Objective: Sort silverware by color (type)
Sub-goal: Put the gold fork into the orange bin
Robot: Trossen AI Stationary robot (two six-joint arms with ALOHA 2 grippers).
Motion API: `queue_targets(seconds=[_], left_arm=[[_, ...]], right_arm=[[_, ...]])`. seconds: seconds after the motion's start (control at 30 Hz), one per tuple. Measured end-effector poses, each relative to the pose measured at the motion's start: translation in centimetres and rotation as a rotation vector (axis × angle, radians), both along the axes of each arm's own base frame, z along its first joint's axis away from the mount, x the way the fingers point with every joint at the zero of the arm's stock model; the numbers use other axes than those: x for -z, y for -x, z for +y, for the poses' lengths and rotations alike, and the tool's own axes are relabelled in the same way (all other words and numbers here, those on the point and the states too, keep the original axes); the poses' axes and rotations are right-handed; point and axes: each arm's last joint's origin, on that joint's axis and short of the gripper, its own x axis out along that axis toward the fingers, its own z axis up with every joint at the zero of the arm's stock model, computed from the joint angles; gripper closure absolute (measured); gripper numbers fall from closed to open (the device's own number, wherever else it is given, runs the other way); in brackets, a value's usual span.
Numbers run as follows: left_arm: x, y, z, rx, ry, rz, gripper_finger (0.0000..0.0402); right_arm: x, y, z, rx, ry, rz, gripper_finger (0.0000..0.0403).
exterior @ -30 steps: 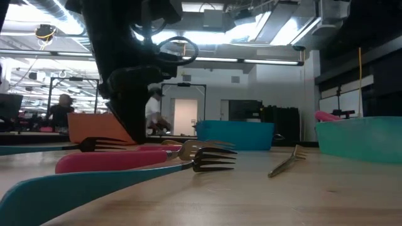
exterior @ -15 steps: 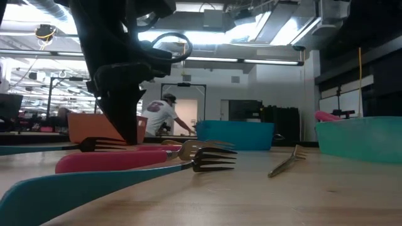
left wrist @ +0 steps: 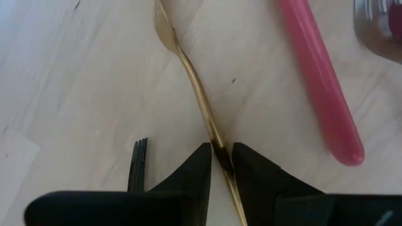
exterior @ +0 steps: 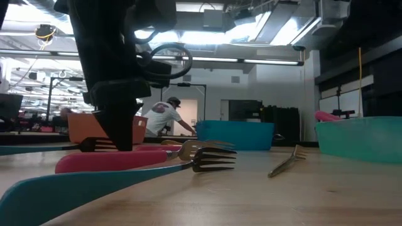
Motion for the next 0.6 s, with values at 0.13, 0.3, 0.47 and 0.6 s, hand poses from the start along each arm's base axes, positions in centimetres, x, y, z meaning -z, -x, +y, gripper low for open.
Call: queue_targets(seconds=[0.13,0.3,0.47,0.6], left_arm=[[0.03,0.01,0.0,0.0,0.001,0.003,0.0338],[0.05,0.01,-0.01,0.001,0.005,0.004,0.0359],[0.05,0.01,-0.01,-0.003,0.005,0.003,0.0389],[0.04,-0.05,-0.02,-0.005,0.002,-0.005,0.0394]], right_arm=[[0.0,0.0,0.0,0.0,0.0,0.0,0.0281],[0.0,0.0,0.0,0.0,0.0,0.0,0.0281],[0.0,0.0,0.0,0.0,0.0,0.0,0.0281],[0.0,0.0,0.0,0.001,-0.001,-0.001,0.0281]])
